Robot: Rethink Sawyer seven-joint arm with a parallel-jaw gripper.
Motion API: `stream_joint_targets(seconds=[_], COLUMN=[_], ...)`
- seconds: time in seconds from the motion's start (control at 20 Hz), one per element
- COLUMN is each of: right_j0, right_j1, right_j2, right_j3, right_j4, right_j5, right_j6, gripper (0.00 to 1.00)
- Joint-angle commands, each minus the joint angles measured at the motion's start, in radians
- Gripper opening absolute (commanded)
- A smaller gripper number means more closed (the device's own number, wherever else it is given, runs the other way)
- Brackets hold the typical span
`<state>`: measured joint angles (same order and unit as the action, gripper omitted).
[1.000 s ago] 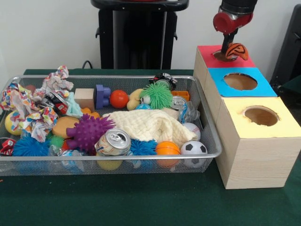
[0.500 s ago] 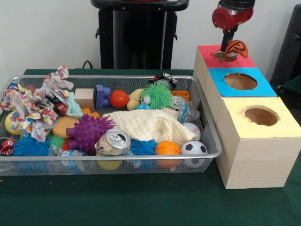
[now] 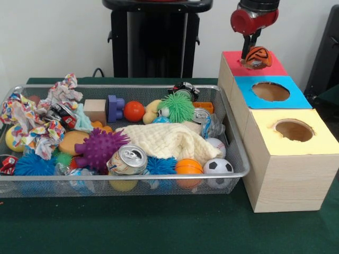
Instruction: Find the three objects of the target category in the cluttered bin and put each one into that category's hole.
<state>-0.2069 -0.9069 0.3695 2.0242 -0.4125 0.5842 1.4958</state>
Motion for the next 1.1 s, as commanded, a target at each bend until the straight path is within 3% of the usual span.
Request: stream_joint_targets(seconds=[0.05,0.8,1.1], right_j0=[-0.048,0.003,0.018], right_j1=[0.013,-0.017,0.012], right_j2=[0.063,0.023,0.006], right_j3=[0.084,0.166,0.156], right_j4=[-0.032,-0.030,-0.037], right_j5=[-0.071,-0.149,-0.175], right_j6=[0.005,0.096,0.104], gripper=[0.00,0.00,0.00])
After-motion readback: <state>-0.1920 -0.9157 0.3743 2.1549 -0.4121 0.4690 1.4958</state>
